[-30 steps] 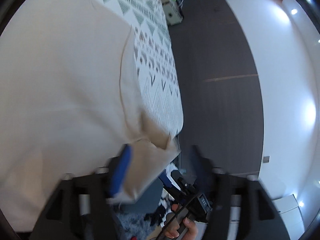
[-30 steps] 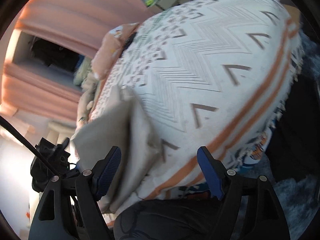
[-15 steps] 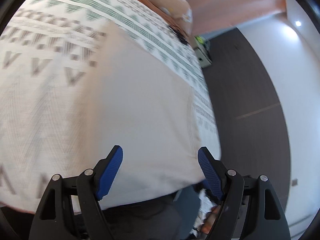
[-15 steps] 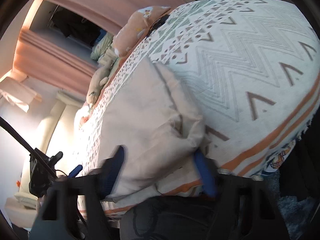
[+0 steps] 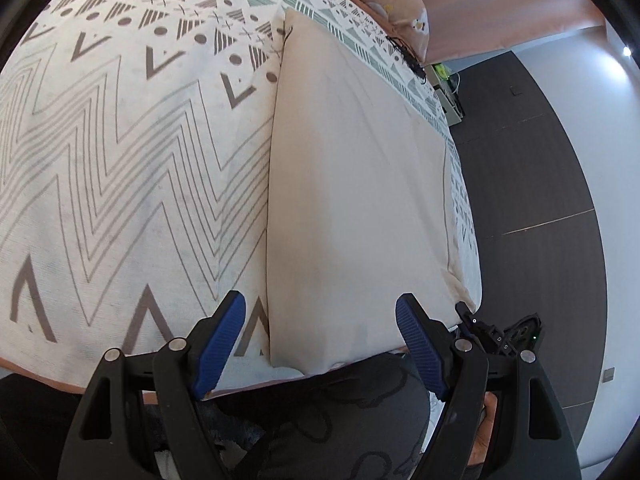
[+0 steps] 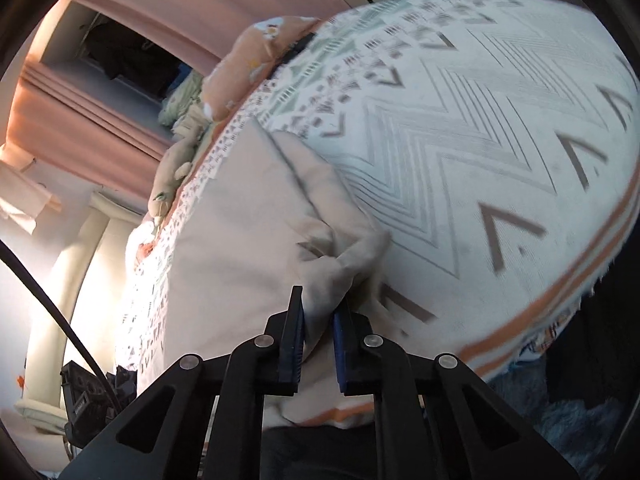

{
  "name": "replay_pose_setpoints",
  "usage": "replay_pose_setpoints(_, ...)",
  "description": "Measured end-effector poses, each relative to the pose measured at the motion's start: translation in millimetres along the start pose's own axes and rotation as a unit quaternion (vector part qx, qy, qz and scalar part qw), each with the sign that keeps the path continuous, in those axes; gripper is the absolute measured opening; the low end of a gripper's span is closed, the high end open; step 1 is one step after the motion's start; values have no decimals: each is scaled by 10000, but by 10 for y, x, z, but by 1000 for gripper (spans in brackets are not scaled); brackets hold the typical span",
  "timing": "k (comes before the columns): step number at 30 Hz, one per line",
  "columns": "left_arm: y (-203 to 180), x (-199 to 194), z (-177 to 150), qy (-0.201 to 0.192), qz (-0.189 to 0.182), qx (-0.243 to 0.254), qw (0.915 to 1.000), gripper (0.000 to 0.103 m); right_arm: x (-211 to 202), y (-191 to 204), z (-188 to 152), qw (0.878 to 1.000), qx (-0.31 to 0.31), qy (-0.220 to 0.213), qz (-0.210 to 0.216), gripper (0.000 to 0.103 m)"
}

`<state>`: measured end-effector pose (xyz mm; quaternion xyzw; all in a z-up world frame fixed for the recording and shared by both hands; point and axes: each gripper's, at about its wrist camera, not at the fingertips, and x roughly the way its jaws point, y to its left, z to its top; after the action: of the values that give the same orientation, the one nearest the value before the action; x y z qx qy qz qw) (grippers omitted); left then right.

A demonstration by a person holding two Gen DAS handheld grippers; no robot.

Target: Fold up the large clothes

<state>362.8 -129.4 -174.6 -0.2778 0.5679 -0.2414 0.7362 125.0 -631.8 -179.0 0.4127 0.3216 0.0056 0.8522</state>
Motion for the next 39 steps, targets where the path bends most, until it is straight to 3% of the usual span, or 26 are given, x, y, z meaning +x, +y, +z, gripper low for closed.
replay_pose_setpoints(6,-19,87,-8,52,184,-30,9998,78,-116,12,28,9995,-110,214,206,12)
replay_pose_setpoints(8,-55,66,2,2,243,-62,9997,78,-183,36,74,9996,-202,137,140,19)
replay_pose_setpoints(9,-70,62,20,18,256,-51,9997,78,-217,42,100,9996,-250,81,135,33)
replay_pose_setpoints(10,-100,69,46,50,278,2,9996,78,-246,40,101,9995,-275,37,153,62)
replay_pose_setpoints(12,-162,55,106,15,348,136,9993,78,-314,53,104,9992,-305,-104,245,88)
replay_pose_setpoints(23,-175,98,447,-73,288,60,9995,79,-295,117,411,9968,-731,-215,237,88)
replay_pose_setpoints(31,-225,273,823,-157,259,114,9995,87,173,246,984,9937,-1001,505,43,87)
replay_pose_setpoints(39,-131,541,1229,-78,364,52,9993,87,986,481,1524,9812,-1266,1456,92,87)
